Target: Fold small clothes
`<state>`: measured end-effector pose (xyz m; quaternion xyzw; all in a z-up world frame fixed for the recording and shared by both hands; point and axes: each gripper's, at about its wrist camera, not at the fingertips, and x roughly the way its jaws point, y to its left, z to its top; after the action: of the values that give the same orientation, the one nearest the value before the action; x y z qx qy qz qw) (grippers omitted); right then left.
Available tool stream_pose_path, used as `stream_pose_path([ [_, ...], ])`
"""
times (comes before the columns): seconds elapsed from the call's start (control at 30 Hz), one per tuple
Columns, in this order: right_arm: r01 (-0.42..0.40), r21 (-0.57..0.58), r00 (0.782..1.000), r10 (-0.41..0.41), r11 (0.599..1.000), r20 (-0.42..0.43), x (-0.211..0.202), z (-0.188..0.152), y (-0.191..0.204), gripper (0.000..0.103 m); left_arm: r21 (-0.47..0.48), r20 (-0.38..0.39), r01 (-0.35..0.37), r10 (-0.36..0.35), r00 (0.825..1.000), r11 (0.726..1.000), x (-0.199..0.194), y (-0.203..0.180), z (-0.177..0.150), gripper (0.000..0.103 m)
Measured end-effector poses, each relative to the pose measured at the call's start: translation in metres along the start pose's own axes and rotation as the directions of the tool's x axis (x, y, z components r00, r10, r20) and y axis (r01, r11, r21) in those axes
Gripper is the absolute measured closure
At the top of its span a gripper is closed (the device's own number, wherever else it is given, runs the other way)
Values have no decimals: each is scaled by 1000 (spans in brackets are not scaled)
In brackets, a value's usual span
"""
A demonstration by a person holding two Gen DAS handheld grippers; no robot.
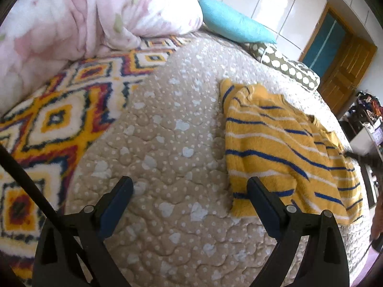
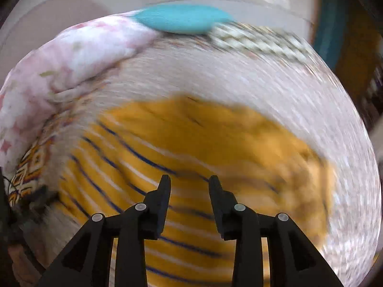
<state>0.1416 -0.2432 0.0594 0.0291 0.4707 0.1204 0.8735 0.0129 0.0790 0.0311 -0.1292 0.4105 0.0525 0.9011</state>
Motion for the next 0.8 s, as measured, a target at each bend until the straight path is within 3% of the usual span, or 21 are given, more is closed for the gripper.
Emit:
stream_pose_path([
  [0.07,76,82,997,-75,994,-13,-4,-18,-48,67,3,38,2,-2,999,1000,-17,-5,-1,8],
  [0.1,142,137,990,-141,980,-17,-10,-30,-78,67,4,50,-4,4,999,1000,-24,-8,0,8],
  [0.17,194,247,981,-195,949,-20,-25,-48,-125,67,18,60,-6,5,998,1000,-35,-17,2,8],
  [0.2,193,323,979,-202,927,-5,-39,-59,-151,67,40,62,-1,-1,998,999,-41,-24,2,8],
  [0.3,143,379,982,-179,914,62,-69,-73,-174,67,146,58,-17,8,998,989,-48,-58,1,8],
  [0.43,-28,366,984,-38,930,172,-88,-69,-155,67,228,5,4,-5,1000,974,-28,-99,4,8],
  [0.5,-138,326,973,67,935,221,-87,-63,-131,67,239,-19,11,-7,1000,971,-12,-114,7,8],
  [0.6,-262,264,952,204,928,227,-71,-59,-97,67,243,-38,0,10,999,970,7,-123,8,8],
  [0.7,-297,213,949,263,931,176,-42,-55,-73,67,245,-60,-36,52,997,969,27,-122,4,8],
  [0.77,-289,224,956,269,931,117,-18,-56,-69,67,234,-79,-16,35,996,972,35,-116,1,8],
  [0.8,-262,242,965,247,934,92,-10,-59,-71,74,233,-80,-12,32,996,972,37,-113,0,7],
])
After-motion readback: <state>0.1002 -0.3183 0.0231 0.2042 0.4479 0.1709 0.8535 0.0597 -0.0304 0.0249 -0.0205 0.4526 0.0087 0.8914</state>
